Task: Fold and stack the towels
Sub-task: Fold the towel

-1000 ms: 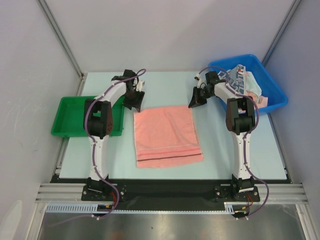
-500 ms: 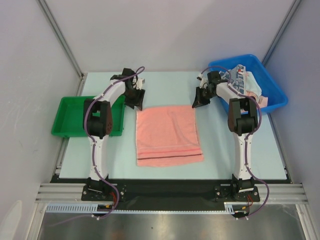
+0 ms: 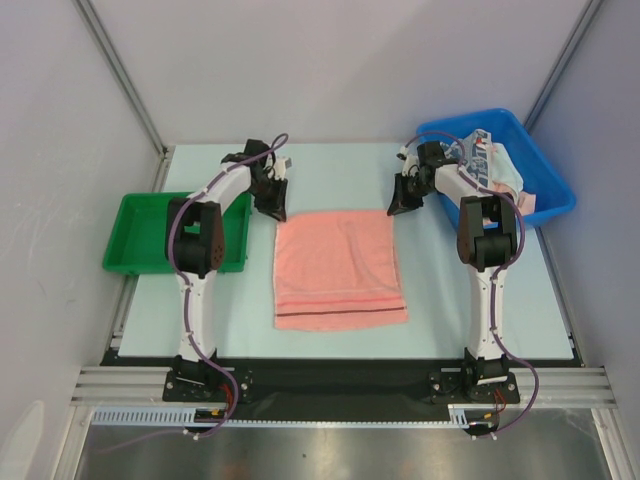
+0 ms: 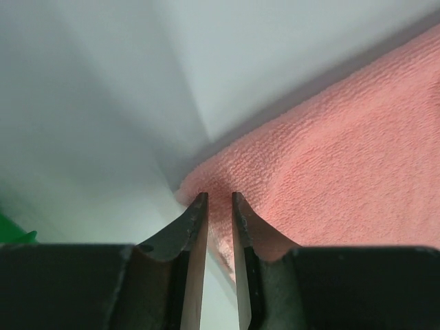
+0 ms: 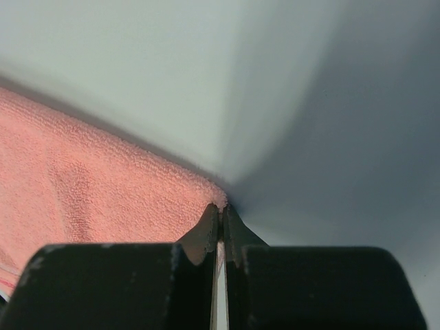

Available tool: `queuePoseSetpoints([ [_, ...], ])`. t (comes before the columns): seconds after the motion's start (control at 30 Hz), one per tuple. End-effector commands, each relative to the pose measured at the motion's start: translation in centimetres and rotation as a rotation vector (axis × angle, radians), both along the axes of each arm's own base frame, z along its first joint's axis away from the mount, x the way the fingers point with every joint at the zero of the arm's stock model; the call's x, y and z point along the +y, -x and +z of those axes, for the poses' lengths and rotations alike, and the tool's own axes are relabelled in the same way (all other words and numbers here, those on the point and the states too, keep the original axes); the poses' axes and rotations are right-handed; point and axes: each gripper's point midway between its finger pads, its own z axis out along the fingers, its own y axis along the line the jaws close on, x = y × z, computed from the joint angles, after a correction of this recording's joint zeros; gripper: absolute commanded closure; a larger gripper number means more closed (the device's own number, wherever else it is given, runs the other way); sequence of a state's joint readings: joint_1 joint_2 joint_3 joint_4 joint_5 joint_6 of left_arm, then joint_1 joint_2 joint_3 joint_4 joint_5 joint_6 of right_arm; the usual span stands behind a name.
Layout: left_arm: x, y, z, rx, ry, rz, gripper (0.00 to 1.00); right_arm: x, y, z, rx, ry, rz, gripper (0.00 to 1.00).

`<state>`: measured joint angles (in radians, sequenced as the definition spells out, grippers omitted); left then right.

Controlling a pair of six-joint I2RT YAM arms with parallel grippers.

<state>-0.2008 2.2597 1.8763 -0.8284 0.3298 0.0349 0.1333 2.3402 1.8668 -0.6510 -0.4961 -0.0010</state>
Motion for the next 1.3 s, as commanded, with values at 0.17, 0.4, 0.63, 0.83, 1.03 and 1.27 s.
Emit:
queuePoseSetpoints([
  [0.17,0.6,-1.8,-1.2,-0.045,-0.069,0.140,0.77,-1.8,-0.3,1.2,-0.045,0.060,-0.016,1.00],
  [0.4,2.7,-4.5,2.6,-0.190,-0.178,0.232,0.63,-2.0,-0.3,1.0,-0.050,0.058,-0.014,1.00],
  [0.63,0.5,-4.0,3.2,-0.184,-0.083,0.081,0.53,-1.7,-0.2,1.2,-0.056,0.047,-0.008,1.00],
  [0.83,-0.2,-3.5,2.5,-0.147,-0.056,0.017,0.50,-1.7,-0.3,1.4,-0.061,0.046,-0.006,1.00],
  [1.03,0.2,-3.2,-0.2,-0.081,-0.095,0.025,0.52,-1.6,-0.3,1.6,-0.065,0.044,-0.004,1.00],
  [1.27,0.1,-2.3,-1.7,-0.038,-0.121,0.013,0.57,-1.6,-0.4,1.9,-0.073,0.042,-0.005,1.00],
])
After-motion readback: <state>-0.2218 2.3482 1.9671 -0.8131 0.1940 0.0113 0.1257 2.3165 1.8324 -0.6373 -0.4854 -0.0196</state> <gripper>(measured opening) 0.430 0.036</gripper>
